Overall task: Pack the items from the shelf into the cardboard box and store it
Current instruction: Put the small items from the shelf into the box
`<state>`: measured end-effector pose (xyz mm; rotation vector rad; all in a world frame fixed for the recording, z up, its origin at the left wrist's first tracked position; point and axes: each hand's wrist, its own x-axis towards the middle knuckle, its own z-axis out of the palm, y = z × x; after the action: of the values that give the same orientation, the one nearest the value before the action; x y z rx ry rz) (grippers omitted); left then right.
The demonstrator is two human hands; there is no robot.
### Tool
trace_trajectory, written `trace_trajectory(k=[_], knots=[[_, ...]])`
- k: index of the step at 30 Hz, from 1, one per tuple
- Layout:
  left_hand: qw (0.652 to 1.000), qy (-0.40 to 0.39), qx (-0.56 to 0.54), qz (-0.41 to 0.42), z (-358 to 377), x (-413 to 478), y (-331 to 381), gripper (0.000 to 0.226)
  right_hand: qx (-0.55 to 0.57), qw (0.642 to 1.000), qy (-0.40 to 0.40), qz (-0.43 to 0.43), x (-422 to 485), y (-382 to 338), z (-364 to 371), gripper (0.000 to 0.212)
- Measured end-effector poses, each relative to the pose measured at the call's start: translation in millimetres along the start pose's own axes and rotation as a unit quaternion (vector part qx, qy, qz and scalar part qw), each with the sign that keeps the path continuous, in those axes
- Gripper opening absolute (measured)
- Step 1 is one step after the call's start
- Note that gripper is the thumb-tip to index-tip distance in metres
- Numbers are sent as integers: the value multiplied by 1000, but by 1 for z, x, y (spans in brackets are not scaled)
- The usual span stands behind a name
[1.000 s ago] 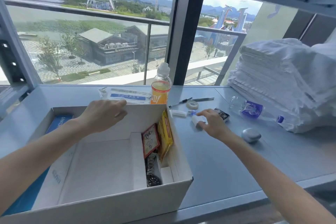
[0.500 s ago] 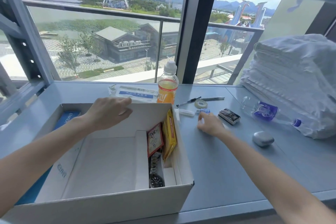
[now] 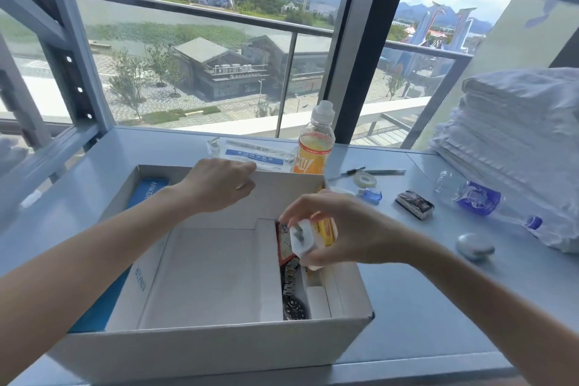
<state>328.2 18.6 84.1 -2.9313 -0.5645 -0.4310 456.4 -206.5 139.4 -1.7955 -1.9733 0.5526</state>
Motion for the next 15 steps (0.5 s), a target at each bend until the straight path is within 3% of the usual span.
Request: trace_trajectory(k=[7,11,15], knots=[[1000,17,6,17,-1,2,-3,20,-198,974,-113,9,23,2,29,52],[999,24,11,26,1,4,-7,20,-327,936,-129,10,22,3,44,42],[999,20,7,25,3,5,-10,21,-308,941,-142,4,21,5,45,38]])
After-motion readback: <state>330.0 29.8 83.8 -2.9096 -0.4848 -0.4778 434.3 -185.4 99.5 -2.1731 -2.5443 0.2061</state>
